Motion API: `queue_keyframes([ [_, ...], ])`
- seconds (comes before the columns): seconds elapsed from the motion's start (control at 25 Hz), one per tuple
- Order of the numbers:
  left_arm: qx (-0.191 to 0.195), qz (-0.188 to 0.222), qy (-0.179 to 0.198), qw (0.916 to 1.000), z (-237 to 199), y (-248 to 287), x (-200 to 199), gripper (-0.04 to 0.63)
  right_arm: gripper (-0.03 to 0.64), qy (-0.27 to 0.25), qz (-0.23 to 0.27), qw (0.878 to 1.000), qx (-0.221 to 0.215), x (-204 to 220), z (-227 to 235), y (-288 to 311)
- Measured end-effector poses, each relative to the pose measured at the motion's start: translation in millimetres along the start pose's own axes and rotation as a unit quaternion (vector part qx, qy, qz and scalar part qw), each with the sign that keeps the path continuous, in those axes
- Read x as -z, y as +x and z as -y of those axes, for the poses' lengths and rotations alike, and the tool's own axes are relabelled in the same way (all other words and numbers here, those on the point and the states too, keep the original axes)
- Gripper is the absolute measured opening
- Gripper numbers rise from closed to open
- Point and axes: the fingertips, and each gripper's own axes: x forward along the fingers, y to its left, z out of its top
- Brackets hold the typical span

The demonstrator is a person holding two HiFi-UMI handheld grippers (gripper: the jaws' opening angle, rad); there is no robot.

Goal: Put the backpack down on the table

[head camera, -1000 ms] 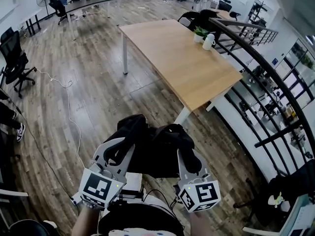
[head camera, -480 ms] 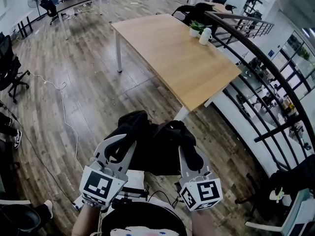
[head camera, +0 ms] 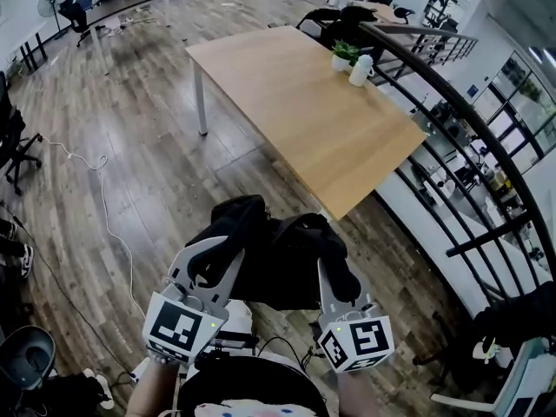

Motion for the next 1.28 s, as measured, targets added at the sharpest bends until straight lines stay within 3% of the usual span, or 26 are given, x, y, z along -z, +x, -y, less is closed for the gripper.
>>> queue_keyframes([
  [0.64,0.020,0.011,0.005,0.9997,-102,89,-37,0.060,0.054,0.006,0.007,1.000,0.024,-46,30,121],
  [1.28,0.038,0.012,0.002,0.9992,-153,145,-42,0.060,0.054,0.012,0.010,0.999,0.046,-54,54,189],
])
